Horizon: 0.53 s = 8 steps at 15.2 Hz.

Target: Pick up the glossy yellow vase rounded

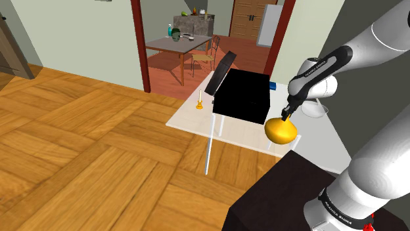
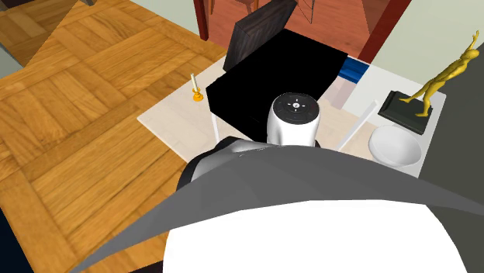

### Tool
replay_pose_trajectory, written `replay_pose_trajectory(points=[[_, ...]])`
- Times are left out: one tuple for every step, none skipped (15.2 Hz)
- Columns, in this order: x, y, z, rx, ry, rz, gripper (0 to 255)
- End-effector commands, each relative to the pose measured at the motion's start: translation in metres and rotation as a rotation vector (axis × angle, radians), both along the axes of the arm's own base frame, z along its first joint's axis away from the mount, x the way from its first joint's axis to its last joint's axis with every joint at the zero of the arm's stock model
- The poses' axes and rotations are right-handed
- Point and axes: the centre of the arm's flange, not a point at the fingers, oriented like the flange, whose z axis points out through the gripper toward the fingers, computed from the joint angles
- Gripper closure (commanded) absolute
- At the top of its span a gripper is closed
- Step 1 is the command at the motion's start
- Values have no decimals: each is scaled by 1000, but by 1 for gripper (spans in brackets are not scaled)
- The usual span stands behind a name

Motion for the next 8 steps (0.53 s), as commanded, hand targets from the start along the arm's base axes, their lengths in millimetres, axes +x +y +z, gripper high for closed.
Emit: replay_pose_trajectory(points=[[0,0,-1,1,1,0,255],[0,0,-1,1,1,0,255],[0,0,-1,1,1,0,255],[0,0,0,1,1,0,255],[0,0,5,1,1,0,255],[0,0,10,1,1,0,255],[0,0,15,1,1,0,255],[0,0,21,1,1,0,255]])
